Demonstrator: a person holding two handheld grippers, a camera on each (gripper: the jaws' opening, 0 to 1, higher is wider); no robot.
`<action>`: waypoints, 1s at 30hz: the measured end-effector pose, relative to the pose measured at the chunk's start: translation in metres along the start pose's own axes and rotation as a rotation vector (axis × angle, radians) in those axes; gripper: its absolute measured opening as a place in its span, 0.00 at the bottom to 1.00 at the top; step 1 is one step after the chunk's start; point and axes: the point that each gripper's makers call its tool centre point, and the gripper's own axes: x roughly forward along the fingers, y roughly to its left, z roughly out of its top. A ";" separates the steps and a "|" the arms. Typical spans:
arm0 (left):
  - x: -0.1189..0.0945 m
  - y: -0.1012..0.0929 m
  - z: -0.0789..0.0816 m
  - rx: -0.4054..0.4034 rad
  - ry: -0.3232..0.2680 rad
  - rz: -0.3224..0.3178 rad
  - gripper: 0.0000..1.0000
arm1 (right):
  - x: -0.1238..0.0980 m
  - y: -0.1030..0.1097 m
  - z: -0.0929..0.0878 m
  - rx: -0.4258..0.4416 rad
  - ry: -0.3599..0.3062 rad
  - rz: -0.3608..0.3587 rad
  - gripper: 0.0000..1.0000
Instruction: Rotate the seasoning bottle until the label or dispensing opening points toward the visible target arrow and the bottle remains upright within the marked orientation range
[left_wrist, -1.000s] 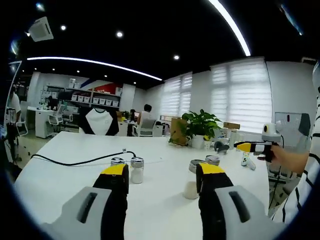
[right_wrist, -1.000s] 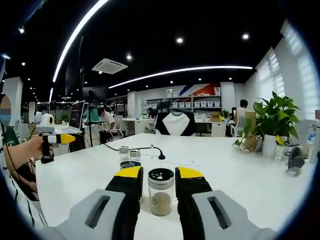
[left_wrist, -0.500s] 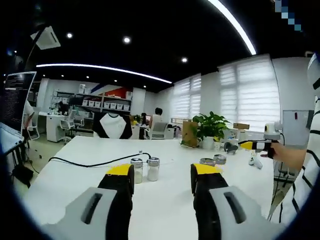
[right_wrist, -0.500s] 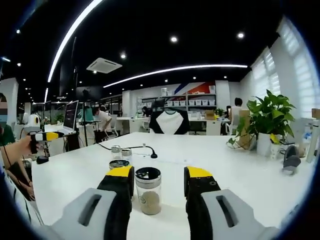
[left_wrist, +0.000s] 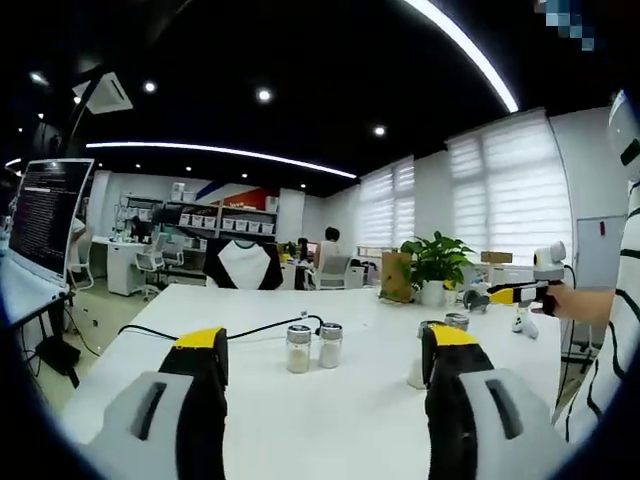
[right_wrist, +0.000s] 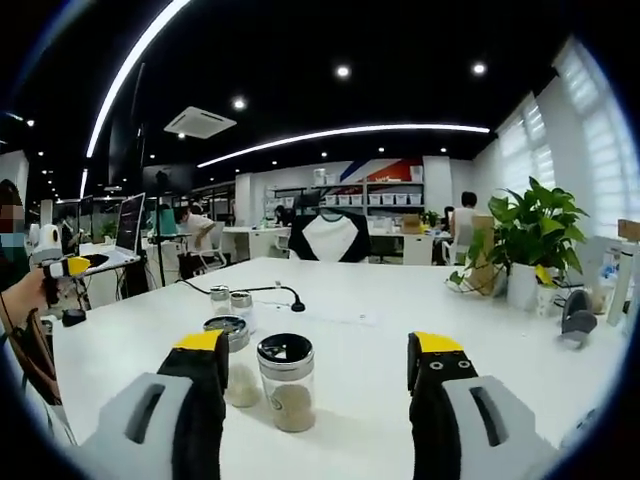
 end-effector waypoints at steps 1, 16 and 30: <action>0.000 0.001 -0.001 -0.003 0.002 0.003 0.98 | 0.001 -0.001 0.002 0.008 -0.007 -0.004 0.91; -0.015 0.029 0.011 0.084 -0.005 0.093 0.95 | 0.019 0.036 0.038 0.162 -0.099 0.183 0.98; -0.039 0.012 -0.010 -0.016 0.005 0.052 0.96 | 0.042 0.057 0.112 0.209 -0.233 0.250 0.99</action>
